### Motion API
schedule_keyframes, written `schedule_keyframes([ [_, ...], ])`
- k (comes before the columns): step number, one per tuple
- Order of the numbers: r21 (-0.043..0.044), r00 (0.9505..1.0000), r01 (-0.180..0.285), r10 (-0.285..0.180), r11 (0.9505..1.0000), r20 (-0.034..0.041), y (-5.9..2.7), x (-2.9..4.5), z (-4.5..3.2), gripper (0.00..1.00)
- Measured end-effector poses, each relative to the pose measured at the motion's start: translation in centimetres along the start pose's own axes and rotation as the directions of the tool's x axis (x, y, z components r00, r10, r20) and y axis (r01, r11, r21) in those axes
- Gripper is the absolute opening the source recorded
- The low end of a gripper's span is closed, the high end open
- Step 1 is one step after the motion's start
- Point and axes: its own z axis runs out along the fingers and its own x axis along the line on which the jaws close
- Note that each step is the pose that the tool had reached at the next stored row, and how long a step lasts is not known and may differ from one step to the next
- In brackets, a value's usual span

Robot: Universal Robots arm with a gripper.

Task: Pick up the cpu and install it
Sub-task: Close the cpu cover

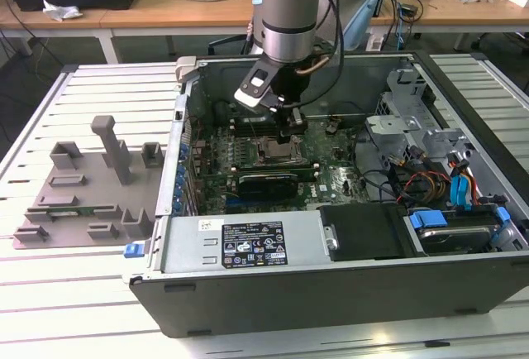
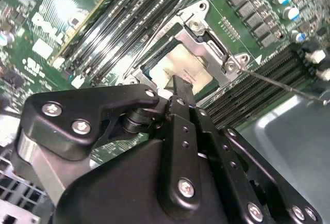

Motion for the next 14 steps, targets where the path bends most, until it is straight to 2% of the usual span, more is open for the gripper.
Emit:
schedule_keyframes([
  [4,-0.0010,0.9964,0.085,-0.085,0.9963,0.0005,0.00,0.00,0.01,0.11],
  [7,-0.0018,0.9890,0.148,-0.148,0.9890,0.0006,0.00,0.00,0.01,0.11],
  [10,-0.0025,0.9788,0.205,-0.205,0.9788,0.0008,0.00,0.00,0.01,0.11],
  [12,-0.0031,0.9659,0.259,-0.259,0.9658,0.0009,0.00,0.00,0.01,0.11],
  [14,-0.0041,0.9435,0.331,-0.331,0.9435,0.0012,0.00,0.00,0.01,0.11],
])
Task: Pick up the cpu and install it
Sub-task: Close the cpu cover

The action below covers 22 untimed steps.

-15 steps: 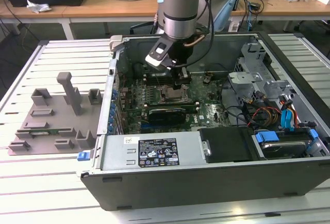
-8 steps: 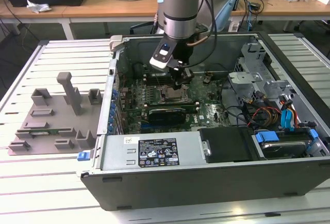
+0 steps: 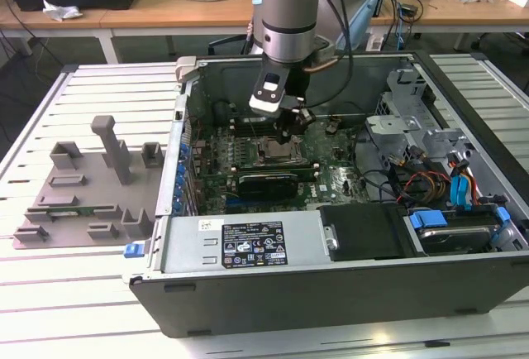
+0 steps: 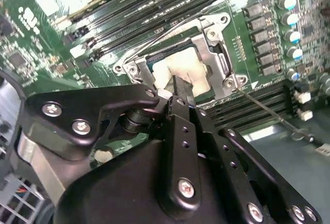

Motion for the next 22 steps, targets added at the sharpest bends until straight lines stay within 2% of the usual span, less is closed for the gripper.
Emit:
schedule_keyframes([
  [1,-0.0005,0.9994,0.034,-0.034,0.9994,-0.0001,0.00,0.00,0.00,0.11],
  [3,-0.0010,0.9975,0.070,-0.070,0.9975,0.0000,0.00,0.00,0.00,0.11],
  [6,-0.0021,0.9898,0.143,-0.143,0.9898,0.0000,0.00,0.00,0.01,0.11],
  [8,-0.0028,0.9817,0.191,-0.191,0.9816,0.0001,0.00,0.00,0.01,0.11],
  [10,-0.0035,0.9700,0.243,-0.243,0.9700,0.0002,0.00,0.00,0.01,0.11],
  [12,-0.0046,0.9484,0.317,-0.317,0.9484,0.0004,0.00,0.00,0.01,0.11],
  [13,-0.0048,0.9437,0.331,-0.331,0.9437,0.0004,0.00,0.00,0.01,0.11],
  [14,-0.0051,0.9362,0.351,-0.351,0.9362,0.0006,0.00,0.00,0.02,0.11],
  [15,-0.0056,0.9207,0.390,-0.390,0.9207,0.0007,0.00,0.00,0.02,0.11],
  [16,-0.0060,0.9095,0.416,-0.416,0.9095,0.0009,0.00,0.00,0.02,0.11],
  [18,-0.0065,0.8922,0.452,-0.452,0.8922,0.0011,0.00,0.00,0.02,0.11],
  [19,-0.0068,0.8793,0.476,-0.476,0.8793,0.0012,0.00,0.00,0.02,0.11],
  [22,-0.0076,0.8490,0.528,-0.528,0.8489,0.0016,0.00,0.00,0.03,0.11],
])
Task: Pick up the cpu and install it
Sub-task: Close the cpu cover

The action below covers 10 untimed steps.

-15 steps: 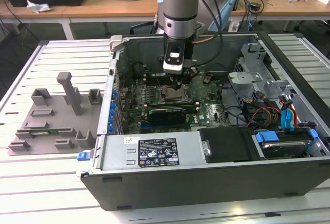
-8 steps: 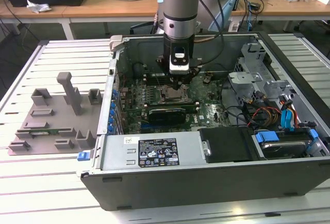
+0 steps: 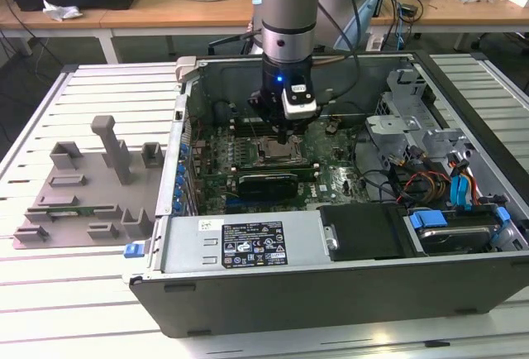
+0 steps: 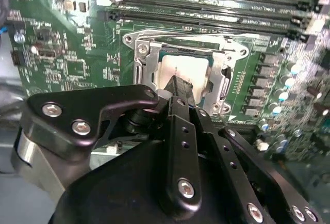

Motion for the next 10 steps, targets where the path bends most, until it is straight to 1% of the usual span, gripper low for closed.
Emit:
schedule_keyframes([
  [1,-0.0004,0.9997,0.026,-0.026,0.9997,0.0000,0.00,0.00,0.01,0.11],
  [2,-0.0006,0.9991,0.043,-0.043,0.9991,0.0001,0.00,0.00,0.01,0.11],
  [4,-0.0012,0.9966,0.083,-0.083,0.9966,0.0000,0.00,0.00,0.02,0.11],
  [6,-0.0020,0.9901,0.140,-0.140,0.9901,0.0001,0.00,0.00,0.04,0.11],
  [8,-0.0025,0.9844,0.176,-0.176,0.9844,0.0001,0.00,0.00,0.05,0.11],
  [9,-0.0030,0.9781,0.208,-0.208,0.9781,0.0002,0.00,0.00,0.06,0.11],
  [10,-0.0033,0.9729,0.231,-0.231,0.9729,0.0002,0.00,0.00,0.06,0.11],
])
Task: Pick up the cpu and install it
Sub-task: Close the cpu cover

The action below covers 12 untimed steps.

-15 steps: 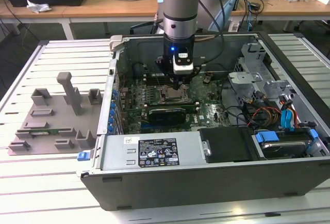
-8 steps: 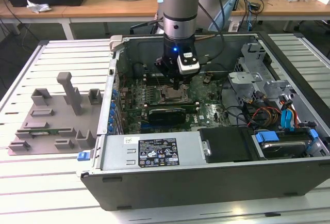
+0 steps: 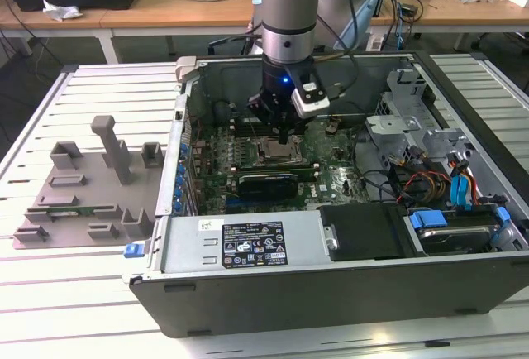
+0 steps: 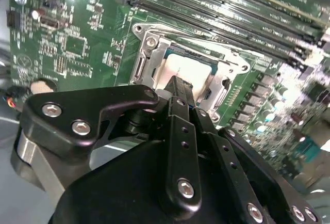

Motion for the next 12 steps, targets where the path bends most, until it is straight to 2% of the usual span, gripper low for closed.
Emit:
schedule_keyframes([
  [3,-0.0009,0.9982,0.059,-0.059,0.9982,0.0000,0.00,0.00,0.02,0.11],
  [4,-0.0014,0.9953,0.097,-0.097,0.9953,0.0000,0.00,0.00,0.03,0.11],
  [6,-0.0018,0.9909,0.135,-0.135,0.9909,0.0000,0.00,0.00,0.05,0.11],
  [9,-0.0028,0.9770,0.213,-0.213,0.9770,0.0001,0.00,0.00,0.12,0.11],
  [10,-0.0019,0.9709,0.239,-0.239,0.9709,-0.0001,0.00,0.00,0.18,0.11],
  [12,-0.0018,0.9691,0.247,-0.247,0.9691,-0.0002,-0.10,0.05,0.35,0.11],
])
